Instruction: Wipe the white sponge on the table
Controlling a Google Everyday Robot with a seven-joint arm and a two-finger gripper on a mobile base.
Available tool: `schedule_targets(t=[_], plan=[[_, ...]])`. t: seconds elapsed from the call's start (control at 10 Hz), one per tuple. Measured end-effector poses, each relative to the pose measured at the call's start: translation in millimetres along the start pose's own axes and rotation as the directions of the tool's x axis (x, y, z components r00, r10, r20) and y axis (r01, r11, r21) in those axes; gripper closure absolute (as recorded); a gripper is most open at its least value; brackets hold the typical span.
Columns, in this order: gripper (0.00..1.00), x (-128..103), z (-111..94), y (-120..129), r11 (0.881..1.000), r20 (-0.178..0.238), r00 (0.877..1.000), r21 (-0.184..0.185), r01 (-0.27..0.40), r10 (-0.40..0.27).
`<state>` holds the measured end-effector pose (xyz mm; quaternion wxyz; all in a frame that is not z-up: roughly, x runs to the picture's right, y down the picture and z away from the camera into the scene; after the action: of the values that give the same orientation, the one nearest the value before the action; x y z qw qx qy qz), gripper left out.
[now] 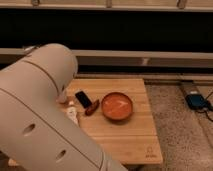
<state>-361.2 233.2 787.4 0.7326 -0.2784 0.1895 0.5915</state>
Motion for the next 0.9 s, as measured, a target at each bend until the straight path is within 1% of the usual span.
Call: schedule_targets(t=[0.4, 0.7, 0.8, 0.9], plan=[[0.35, -4.1, 8.9, -6.2, 1.0, -0.003, 1.0, 0.02, -0.021, 0.021], [0.35, -5.5, 14.1, -12.1, 0.999, -0.014, 0.999, 0.023, -0.028, 0.029], [0.37, -5.7, 15.5, -13.0, 0.999, -0.018, 0.999, 0.022, -0.028, 0.029], [0.45, -6.0, 16.4, -13.7, 0.999, -0.02, 0.999, 0.02, -0.029, 0.029]])
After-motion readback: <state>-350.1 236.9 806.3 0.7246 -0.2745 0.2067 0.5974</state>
